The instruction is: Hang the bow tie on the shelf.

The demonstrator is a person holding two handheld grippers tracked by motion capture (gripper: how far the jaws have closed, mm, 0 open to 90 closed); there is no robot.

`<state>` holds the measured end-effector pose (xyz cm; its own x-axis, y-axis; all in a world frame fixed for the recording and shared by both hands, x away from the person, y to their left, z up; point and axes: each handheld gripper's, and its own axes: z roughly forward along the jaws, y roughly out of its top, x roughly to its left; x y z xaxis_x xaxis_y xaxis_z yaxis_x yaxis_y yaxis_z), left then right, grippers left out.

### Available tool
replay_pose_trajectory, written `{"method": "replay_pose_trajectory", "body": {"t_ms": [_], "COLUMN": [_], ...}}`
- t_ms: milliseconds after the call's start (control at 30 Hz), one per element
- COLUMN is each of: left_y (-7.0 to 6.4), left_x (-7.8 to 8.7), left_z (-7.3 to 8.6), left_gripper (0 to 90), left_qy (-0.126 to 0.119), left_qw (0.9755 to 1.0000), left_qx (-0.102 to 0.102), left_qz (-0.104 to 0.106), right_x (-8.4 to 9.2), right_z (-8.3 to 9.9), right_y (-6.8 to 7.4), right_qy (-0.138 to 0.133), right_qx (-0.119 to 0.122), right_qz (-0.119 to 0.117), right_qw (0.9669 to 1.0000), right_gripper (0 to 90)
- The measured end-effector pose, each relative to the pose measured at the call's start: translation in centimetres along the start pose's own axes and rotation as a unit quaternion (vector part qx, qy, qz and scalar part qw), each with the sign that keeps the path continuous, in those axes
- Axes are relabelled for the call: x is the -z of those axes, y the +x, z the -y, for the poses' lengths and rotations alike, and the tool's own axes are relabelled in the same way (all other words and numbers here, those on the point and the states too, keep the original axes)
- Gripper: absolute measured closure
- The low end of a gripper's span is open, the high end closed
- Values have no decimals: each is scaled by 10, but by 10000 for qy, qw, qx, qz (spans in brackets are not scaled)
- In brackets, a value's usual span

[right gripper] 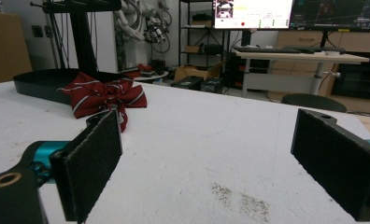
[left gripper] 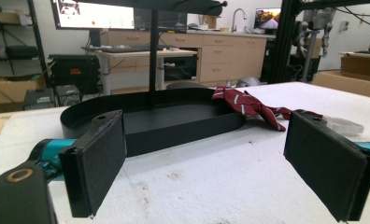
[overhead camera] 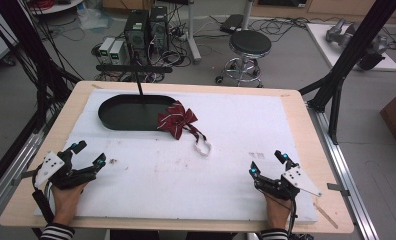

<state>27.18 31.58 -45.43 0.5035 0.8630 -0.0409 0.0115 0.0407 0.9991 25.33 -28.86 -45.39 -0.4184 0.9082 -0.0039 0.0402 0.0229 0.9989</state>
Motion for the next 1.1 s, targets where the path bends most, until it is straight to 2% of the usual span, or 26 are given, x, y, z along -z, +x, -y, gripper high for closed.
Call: {"method": "replay_pose_trajectory", "body": {"t_ms": [100, 267, 567, 733, 867, 1000, 1100], "left_y": [-4, -3, -4, -3, -3, -2, -2], "left_x": [0, 0, 0, 0, 0, 0, 0], "left_z": [0, 0, 1, 0, 0, 0, 0], "left_gripper": [136, 136, 137, 137, 138, 138, 138], "left_qy": [20, -3, -9, 9, 17, 19, 8], "left_qw": [9998, 9999, 9998, 9999, 9999, 9999, 9999], "left_qx": [-202, -160, -206, -140, -141, -130, -139], "left_qz": [3, -12, -32, -18, -12, -10, -18], "right_x": [1, 1, 1, 2, 1, 1, 0], "right_z": [0, 0, 1, 0, 0, -1, -2], "right_y": [0, 0, 0, 0, 0, -2, -1], "right_qy": [-21, -41, -50, -78, -32, 12, 109], "right_qx": [-13, -43, -49, -67, -47, -172, -102], "right_qz": [25, 29, 61, 104, 108, 71, 34], "right_qw": [10000, 10000, 10000, 9999, 9999, 9998, 9999], "right_gripper": [79, 79, 79, 79, 80, 79, 79]}}
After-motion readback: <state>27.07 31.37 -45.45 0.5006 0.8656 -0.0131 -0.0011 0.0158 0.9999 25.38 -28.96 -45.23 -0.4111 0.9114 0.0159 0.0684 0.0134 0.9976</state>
